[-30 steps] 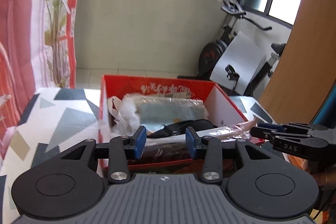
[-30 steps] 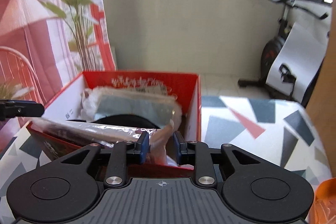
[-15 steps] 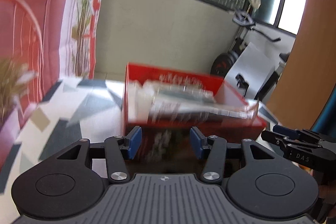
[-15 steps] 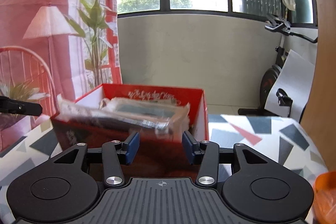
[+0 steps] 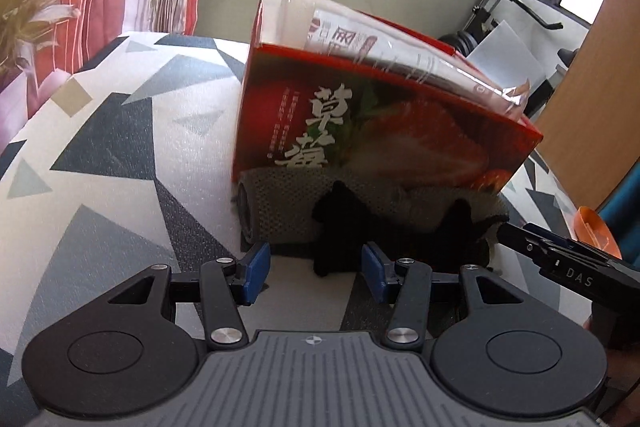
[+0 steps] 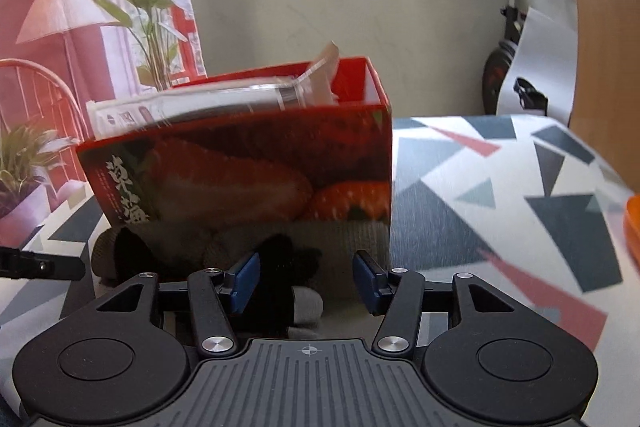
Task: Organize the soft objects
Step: 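Move both grippers down to the black glove beside the box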
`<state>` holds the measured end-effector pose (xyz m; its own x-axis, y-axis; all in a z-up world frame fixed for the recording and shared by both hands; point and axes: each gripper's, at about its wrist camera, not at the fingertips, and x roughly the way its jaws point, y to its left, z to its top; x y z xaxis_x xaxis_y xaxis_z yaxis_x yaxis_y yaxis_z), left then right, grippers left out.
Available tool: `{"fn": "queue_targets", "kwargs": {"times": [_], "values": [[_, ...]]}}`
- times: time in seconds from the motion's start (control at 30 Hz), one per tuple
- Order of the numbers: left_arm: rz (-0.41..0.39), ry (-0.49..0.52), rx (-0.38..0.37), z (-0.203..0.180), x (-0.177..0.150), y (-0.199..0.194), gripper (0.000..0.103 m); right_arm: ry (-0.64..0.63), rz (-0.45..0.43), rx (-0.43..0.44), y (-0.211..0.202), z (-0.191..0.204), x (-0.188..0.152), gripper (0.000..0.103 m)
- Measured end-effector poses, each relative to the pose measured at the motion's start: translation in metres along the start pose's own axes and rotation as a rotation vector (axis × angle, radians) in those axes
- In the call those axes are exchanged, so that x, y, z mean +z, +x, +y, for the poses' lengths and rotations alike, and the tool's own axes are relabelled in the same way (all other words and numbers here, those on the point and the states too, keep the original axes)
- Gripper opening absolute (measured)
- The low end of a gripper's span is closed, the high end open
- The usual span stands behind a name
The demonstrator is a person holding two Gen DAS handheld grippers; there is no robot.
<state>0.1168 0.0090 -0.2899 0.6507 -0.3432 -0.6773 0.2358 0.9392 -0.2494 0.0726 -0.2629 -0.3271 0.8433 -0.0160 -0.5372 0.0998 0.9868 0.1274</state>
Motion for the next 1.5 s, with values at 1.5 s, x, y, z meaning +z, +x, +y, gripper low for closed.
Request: {"fn": "queue_targets", "kwargs": {"times": [1.5], "values": [[0.050,0.002,-0.058,-0.011,0.015,0.040,0.053,-0.039,0.121,0.161,0.043,0.012,-0.017,0.041]]}}
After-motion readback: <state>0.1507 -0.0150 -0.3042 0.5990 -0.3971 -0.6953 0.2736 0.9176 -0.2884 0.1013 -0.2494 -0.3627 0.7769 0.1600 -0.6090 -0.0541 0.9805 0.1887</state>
